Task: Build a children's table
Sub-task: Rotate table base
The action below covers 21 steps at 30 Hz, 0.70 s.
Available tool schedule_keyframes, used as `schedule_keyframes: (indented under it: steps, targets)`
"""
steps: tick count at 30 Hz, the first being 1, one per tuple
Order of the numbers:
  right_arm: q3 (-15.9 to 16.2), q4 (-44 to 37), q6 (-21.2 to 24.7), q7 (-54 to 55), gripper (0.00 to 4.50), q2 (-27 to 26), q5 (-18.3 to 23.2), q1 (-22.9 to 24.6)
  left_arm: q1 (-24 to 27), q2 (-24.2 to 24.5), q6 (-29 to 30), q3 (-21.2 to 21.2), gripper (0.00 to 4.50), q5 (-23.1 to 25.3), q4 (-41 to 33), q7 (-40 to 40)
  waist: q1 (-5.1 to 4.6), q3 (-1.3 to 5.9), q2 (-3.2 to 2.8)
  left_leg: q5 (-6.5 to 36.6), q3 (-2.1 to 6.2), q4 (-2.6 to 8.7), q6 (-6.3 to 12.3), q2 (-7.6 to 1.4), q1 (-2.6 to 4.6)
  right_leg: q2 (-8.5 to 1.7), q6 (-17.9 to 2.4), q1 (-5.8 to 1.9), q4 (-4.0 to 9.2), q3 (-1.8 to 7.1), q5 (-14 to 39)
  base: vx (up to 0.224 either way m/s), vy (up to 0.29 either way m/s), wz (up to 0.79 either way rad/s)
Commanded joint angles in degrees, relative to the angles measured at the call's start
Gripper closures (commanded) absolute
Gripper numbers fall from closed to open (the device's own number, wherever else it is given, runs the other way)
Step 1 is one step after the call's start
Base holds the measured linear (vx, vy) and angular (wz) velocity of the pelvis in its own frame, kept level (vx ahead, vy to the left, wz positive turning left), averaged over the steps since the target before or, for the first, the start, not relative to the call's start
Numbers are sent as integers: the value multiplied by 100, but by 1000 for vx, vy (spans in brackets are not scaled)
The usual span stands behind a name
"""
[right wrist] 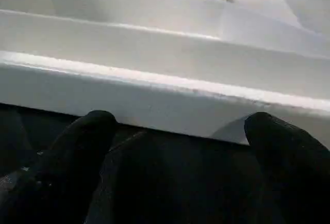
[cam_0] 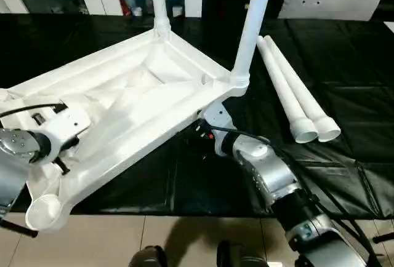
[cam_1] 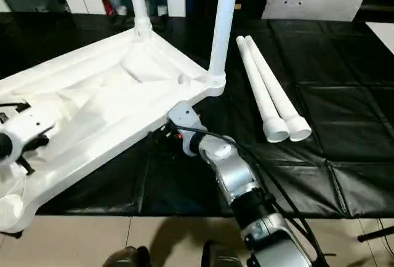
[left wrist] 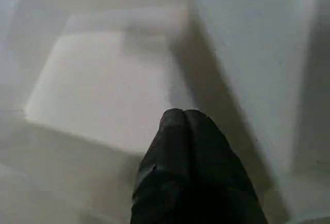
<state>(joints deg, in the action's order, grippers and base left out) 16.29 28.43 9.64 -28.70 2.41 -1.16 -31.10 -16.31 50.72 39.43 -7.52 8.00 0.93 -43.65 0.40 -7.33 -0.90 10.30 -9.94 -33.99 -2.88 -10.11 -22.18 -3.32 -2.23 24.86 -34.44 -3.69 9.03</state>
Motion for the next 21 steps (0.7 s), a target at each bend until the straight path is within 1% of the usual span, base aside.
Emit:
schedule_keyframes:
  steps: [1,2,3,5,7,9,12,13,14,15,16,17,18,19,20,21]
  targets:
    - [92,135,95,97,0,-79,-103,-87,47,-95,-32,-49,445,-243,-157,-253,15,421,-117,1024,103,419,112,-264,112,-446,-1401,-365,329,345,940,0,0,0]
    - [67,215,107,179,0,-96,-133,-129,47,-204,25,-58,445,-492,-356,-461,10,425,-93,1019,102,419,113,-263,112,-444,-1401,-372,329,340,948,0,0,0]
    - [58,234,109,199,0,-98,-139,-140,45,-233,45,-62,445,-559,-414,-519,17,421,-99,1015,101,422,97,-268,124,-457,-1420,-368,333,346,1008,0,0,0]
    - [-38,343,143,286,0,-65,-169,-198,-12,-369,119,-120,445,-887,-700,-804,28,415,-108,1053,95,422,74,-267,131,-451,-1415,-363,336,349,1072,0,0,0]
    - [-84,406,132,328,0,-32,-185,-217,-72,-460,159,-127,445,-1019,-771,-882,29,415,-107,1045,93,419,66,-263,122,-446,-1416,-368,328,349,1032,0,0,0]
    - [-144,457,105,345,0,24,-173,-235,-201,-670,130,-143,445,-1175,-810,-946,16,418,-85,1031,86,413,99,-249,111,-441,-1384,-381,335,348,1031,0,0,0]
    - [-211,538,61,412,0,74,-194,-289,-354,-889,90,-194,445,-1265,-807,-1008,11,424,-78,997,88,405,138,-243,103,-445,-1359,-395,342,345,1098,0,0,0]
    - [-211,538,61,412,0,74,-194,-289,-354,-889,90,-194,445,-1265,-807,-1008,5,423,-73,996,87,405,146,-244,108,-440,-1355,-389,346,343,1111,0,0,0]
    - [-278,602,29,489,0,102,-220,-348,-488,-1069,42,-237,445,-1338,-776,-1031,7,415,-112,1002,88,398,149,-242,108,-448,-1354,-385,349,345,1146,0,0,0]
    - [-311,632,16,527,0,111,-234,-378,-550,-1159,50,-244,445,-1387,-762,-1035,4,424,-93,995,75,389,140,-240,118,-435,-1364,-384,359,343,1127,0,0,0]
    - [-336,651,15,545,0,115,-235,-399,-598,-1221,56,-256,445,-1420,-748,-1040,6,430,-86,967,78,387,136,-236,110,-432,-1373,-394,345,342,1085,0,0,0]
    - [-363,682,-2,561,0,126,-242,-432,-686,-1308,80,-298,445,-1426,-716,-1028,14,434,-99,927,77,387,147,-235,111,-429,-1386,-397,345,341,1043,0,0,0]
    - [-391,712,-20,579,0,142,-253,-469,-797,-1416,85,-360,445,-1419,-667,-1007,7,451,-94,880,76,378,163,-233,103,-421,-1408,-405,333,335,938,0,0,0]
    - [-392,713,-20,579,0,142,-253,-470,-802,-1424,85,-361,445,-1421,-665,-1007,8,455,-92,853,75,374,177,-232,104,-423,-1420,-407,332,335,898,0,0,0]
    - [-413,706,-11,575,0,156,-252,-490,-896,-1579,99,-360,445,-1505,-630,-1023,6,465,-87,790,78,369,212,-225,88,-423,-1443,-426,312,329,798,0,0,0]
    - [-423,698,-5,572,0,167,-248,-498,-949,-1686,120,-357,445,-1570,-627,-1024,3,469,-81,728,71,359,244,-219,88,-417,-1463,-428,314,327,709,0,0,0]
